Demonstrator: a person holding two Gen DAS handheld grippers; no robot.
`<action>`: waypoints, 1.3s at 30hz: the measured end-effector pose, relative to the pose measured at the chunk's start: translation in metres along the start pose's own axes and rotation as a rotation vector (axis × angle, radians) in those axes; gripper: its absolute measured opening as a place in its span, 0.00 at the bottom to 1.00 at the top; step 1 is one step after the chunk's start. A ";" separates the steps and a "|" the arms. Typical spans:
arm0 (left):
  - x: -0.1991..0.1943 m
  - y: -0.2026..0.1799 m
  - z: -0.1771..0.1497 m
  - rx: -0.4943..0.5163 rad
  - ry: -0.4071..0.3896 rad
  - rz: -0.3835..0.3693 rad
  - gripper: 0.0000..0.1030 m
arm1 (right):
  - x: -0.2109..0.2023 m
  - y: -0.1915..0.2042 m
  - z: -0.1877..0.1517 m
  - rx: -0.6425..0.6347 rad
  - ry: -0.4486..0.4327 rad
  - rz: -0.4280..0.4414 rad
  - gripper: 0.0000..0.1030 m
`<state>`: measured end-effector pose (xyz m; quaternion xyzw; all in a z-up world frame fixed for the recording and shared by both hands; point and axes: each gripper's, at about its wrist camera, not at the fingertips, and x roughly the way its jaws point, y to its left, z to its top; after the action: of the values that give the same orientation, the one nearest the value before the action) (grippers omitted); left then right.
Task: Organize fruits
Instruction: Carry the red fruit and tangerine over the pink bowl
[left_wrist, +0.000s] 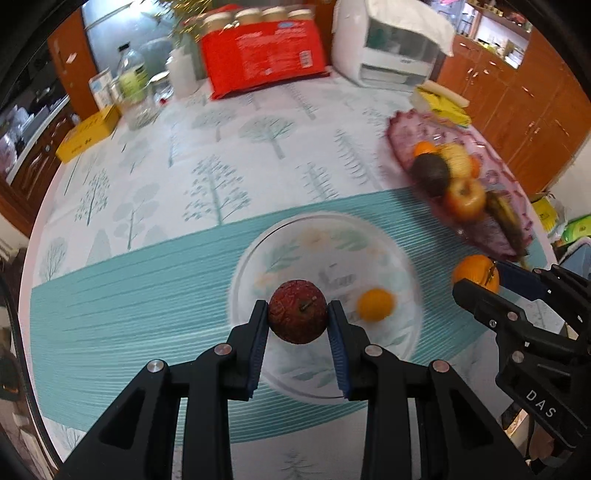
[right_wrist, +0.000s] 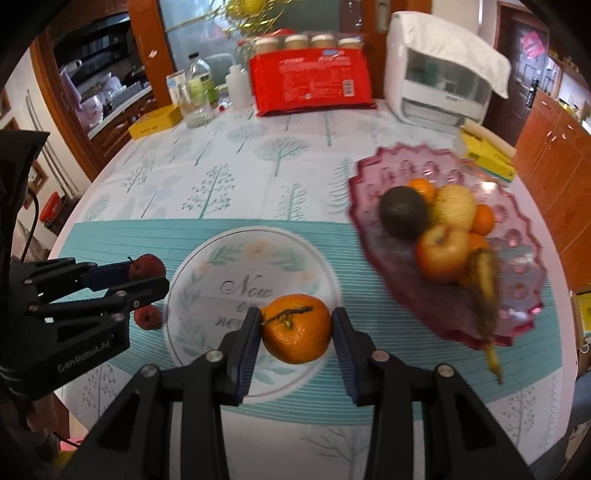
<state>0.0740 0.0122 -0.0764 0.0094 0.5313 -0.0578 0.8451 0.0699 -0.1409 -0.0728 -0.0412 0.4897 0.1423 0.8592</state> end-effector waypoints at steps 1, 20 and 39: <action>-0.003 -0.007 0.003 0.008 -0.006 -0.004 0.30 | -0.007 -0.008 -0.001 0.009 -0.010 -0.004 0.38; -0.043 -0.147 0.104 0.081 -0.177 -0.005 0.30 | -0.084 -0.157 0.030 0.094 -0.170 -0.033 0.38; 0.063 -0.204 0.174 0.062 -0.073 0.058 0.30 | -0.003 -0.266 0.071 0.162 -0.085 -0.006 0.38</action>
<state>0.2354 -0.2090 -0.0479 0.0491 0.4974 -0.0501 0.8647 0.2032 -0.3812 -0.0515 0.0331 0.4626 0.1011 0.8801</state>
